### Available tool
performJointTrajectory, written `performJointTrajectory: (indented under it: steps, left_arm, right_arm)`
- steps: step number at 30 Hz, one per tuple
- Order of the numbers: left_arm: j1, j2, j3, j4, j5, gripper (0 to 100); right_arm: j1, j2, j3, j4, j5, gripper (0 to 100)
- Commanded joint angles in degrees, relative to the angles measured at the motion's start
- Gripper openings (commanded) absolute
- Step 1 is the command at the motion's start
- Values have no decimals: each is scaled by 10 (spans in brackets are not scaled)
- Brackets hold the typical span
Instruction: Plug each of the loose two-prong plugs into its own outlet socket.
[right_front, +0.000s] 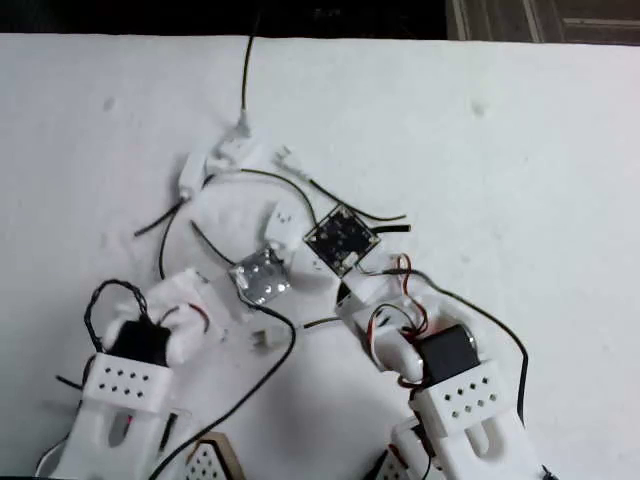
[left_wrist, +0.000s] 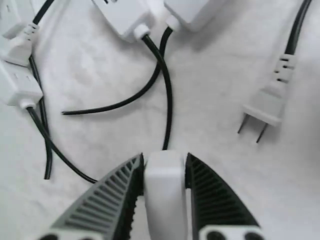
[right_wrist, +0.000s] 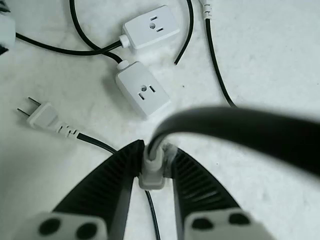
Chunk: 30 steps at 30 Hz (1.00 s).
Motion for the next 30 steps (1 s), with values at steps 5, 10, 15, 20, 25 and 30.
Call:
performJointTrajectory:
  steps: [5,10,15,20,25,30]
  left_arm:
    - [8,-14,-62,58,50,238]
    - [-7,-14,-120,113,49,237]
    - [-75,-13,-130,71,10,185]
    - [-135,-10,-100,23,-41,132]
    - [-149,-12,-6,-35,-76,132]
    - [-140,-14,39,-26,-113,132]
  right_arm:
    - [0,0,-2,4,3,18]
    - [0,0,-2,4,3,18]
    - [0,0,-1,4,3,18]
    - [0,0,-1,4,3,18]
    - [0,0,-1,4,3,18]
    - [0,0,-1,4,3,18]
